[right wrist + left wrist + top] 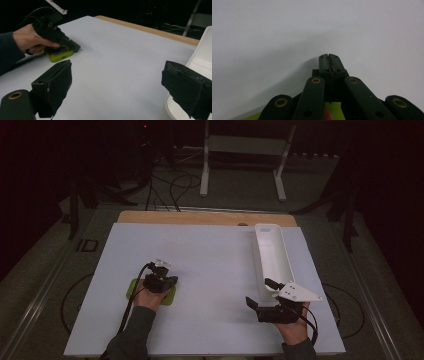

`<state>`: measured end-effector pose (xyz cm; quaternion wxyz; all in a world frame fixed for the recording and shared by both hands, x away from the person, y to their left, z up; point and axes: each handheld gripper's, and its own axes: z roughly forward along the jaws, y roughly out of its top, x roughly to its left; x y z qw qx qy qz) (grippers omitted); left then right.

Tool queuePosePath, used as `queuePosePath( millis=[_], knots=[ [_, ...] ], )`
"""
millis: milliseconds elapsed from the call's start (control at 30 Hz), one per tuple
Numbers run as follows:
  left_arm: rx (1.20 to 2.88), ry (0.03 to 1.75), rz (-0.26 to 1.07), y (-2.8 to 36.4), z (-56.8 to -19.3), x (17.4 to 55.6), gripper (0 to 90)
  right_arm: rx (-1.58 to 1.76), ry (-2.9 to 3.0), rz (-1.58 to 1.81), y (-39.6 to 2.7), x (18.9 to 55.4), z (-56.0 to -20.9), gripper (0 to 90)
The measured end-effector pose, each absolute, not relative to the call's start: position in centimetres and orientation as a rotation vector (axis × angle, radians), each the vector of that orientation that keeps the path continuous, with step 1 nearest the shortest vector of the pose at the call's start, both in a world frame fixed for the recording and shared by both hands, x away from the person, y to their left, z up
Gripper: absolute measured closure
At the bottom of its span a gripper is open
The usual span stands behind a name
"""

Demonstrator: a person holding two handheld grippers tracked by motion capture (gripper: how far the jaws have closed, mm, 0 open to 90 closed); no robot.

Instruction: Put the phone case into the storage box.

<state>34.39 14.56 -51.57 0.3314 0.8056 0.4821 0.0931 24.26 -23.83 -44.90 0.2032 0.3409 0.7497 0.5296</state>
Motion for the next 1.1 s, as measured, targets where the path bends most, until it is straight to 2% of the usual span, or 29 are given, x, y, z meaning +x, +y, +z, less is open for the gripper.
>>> queuePosePath(
  millis=[567,1100],
  knots=[
    [2.075,1.28,0.274,18.8,-51.4,29.2,90.0,0.948,2.102,1.472,-23.5,24.2,-45.0,9.1],
    [2.074,1.338,0.322,22.7,-51.1,26.4,90.0,0.948,2.101,1.47,-23.4,24.2,-44.9,9.2]
  ],
)
